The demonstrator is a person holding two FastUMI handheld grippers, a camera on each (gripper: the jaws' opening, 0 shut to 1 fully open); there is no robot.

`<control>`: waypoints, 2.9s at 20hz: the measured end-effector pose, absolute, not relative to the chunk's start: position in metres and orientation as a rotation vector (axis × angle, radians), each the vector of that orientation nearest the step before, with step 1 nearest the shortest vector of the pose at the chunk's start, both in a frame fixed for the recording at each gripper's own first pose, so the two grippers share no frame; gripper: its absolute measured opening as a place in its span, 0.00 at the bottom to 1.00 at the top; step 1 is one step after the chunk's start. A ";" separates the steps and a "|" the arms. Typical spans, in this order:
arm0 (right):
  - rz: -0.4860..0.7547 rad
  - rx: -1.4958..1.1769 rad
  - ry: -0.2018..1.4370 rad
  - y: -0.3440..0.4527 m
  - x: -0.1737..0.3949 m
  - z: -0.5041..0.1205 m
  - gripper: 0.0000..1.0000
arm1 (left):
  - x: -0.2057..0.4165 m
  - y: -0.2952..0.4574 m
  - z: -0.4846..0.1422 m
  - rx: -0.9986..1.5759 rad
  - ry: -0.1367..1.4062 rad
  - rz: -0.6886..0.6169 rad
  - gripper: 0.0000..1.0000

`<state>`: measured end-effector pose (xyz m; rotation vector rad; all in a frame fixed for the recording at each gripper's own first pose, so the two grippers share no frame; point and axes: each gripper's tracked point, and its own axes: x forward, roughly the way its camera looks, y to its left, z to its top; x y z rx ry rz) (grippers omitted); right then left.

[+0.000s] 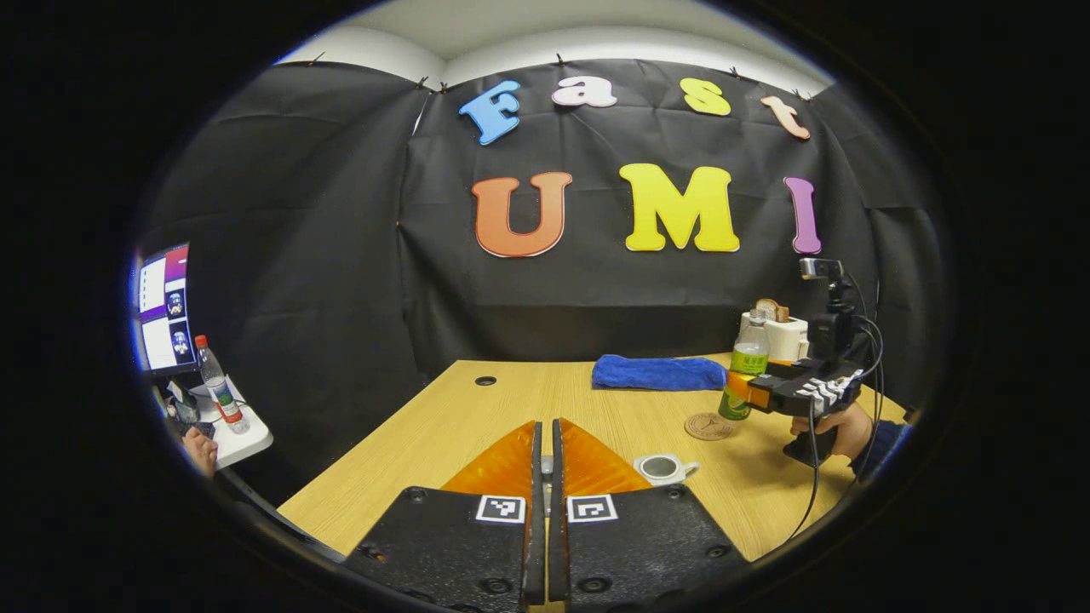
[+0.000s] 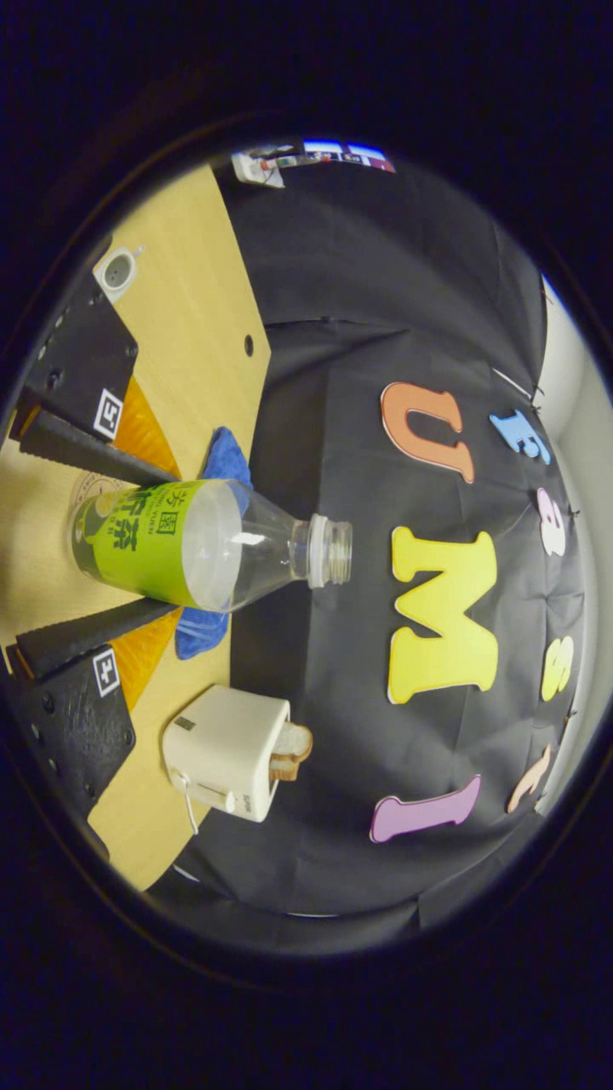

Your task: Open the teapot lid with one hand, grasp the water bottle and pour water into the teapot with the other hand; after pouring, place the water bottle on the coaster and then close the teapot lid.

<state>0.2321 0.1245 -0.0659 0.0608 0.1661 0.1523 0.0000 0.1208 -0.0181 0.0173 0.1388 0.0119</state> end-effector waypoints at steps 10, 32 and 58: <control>0.185 0.051 0.182 0.146 0.255 -0.089 0.75 | 0.004 0.119 -0.028 0.034 0.165 0.012 0.04; 0.187 -0.007 -0.008 0.052 0.069 -0.038 0.92 | 0.056 0.029 -0.053 -0.112 0.097 -0.182 0.04; 0.243 0.079 -0.055 0.013 0.021 -0.056 0.95 | 0.113 -0.009 -0.132 -0.037 0.145 -0.107 0.07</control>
